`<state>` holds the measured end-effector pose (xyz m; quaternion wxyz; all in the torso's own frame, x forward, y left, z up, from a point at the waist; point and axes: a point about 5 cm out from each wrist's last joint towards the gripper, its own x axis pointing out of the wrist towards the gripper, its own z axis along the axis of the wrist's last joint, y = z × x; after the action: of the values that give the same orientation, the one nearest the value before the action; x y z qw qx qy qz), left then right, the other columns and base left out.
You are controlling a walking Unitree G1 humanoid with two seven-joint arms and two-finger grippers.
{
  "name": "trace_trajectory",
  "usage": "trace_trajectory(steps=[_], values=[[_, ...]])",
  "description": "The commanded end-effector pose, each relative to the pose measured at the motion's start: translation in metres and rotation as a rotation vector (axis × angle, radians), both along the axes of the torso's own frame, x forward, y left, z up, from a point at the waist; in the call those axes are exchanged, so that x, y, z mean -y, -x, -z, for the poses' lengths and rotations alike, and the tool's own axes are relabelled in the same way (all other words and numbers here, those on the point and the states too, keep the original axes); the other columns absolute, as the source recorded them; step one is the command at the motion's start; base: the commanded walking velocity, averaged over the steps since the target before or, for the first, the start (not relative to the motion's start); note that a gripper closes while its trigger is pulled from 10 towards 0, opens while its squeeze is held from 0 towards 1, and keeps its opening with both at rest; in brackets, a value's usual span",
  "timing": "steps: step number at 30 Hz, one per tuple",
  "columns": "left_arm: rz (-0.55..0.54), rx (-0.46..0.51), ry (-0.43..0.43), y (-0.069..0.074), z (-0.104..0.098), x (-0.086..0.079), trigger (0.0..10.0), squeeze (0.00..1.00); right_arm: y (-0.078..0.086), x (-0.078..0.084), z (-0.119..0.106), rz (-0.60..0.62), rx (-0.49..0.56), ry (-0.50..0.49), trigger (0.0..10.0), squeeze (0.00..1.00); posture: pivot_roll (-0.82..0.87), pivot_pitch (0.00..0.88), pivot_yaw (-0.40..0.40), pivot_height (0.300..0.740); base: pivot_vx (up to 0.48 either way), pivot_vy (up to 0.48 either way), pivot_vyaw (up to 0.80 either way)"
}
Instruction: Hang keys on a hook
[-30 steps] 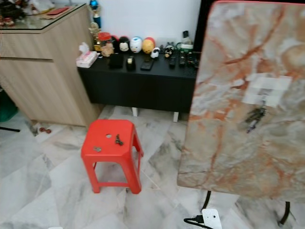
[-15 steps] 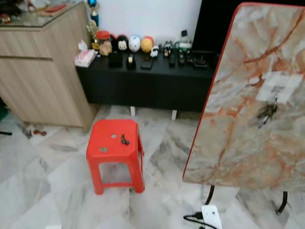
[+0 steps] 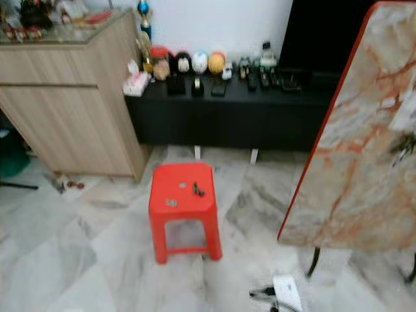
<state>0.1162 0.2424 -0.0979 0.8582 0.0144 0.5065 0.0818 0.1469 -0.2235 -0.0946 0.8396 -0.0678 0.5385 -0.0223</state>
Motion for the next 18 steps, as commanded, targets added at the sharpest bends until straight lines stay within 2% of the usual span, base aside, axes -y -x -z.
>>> trace_trajectory(steps=[1,18], values=[[0.000,-0.005,-0.014,0.0016,-0.0010,-0.0054,10.0,0.00,-0.0075,-0.0054,-0.0017,-0.001,0.020,-0.012,10.0,0.00,-0.02,0.000,0.001,0.740,0.000,0.360,0.00],[-0.002,-0.002,-0.018,0.0002,-0.0018,-0.0070,10.0,0.00,-0.0101,-0.0076,-0.0023,-0.010,0.025,-0.018,10.0,0.00,0.00,0.000,-0.003,0.740,0.000,0.353,0.00]])
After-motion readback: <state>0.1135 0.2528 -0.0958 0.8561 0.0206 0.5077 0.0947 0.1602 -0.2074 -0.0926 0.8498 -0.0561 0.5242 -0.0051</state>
